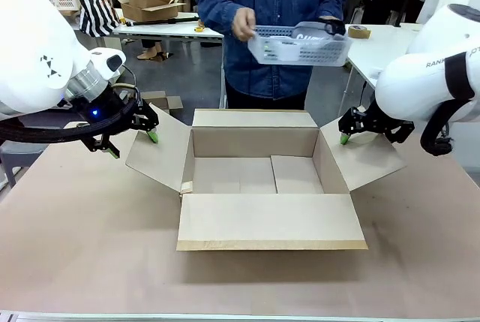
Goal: Pack the gift set into the box.
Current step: Lift both hands away from the flaps of the Package Box.
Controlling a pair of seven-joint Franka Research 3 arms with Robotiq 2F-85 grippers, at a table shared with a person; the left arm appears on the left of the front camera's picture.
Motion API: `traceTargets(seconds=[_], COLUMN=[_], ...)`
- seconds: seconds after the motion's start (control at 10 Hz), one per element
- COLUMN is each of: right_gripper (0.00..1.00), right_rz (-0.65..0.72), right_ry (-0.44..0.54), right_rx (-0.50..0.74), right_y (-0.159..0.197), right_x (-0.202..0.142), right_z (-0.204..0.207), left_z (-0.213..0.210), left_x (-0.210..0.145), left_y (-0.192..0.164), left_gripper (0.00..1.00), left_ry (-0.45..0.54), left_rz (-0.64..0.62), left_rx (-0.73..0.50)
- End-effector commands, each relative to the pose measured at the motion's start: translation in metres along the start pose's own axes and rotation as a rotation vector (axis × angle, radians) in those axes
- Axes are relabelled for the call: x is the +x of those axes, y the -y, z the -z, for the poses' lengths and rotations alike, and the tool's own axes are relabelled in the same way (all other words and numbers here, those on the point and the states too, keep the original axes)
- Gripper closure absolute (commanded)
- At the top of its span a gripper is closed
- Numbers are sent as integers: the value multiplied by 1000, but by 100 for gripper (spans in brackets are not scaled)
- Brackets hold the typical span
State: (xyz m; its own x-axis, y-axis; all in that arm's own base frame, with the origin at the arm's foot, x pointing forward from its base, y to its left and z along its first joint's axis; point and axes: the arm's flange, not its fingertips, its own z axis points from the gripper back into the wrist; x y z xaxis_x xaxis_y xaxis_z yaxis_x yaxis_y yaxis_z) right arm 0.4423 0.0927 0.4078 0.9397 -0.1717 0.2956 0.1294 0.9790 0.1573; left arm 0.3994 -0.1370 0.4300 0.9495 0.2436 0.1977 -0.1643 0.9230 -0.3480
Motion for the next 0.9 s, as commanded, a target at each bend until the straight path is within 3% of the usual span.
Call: traceTargets(seconds=[0.0,0.8], right_gripper=[0,0], right_rz=[15,15], right_ry=[-1,-1], right_rx=[-20,-20], right_y=[-2,-2], right_x=[2,2], right_z=[-4,-4], left_z=[-3,-3], left_x=[1,1], left_y=[1,1], left_gripper=[0,0], left_ry=[1,1], left_rz=[-9,-9], left_rx=[20,20])
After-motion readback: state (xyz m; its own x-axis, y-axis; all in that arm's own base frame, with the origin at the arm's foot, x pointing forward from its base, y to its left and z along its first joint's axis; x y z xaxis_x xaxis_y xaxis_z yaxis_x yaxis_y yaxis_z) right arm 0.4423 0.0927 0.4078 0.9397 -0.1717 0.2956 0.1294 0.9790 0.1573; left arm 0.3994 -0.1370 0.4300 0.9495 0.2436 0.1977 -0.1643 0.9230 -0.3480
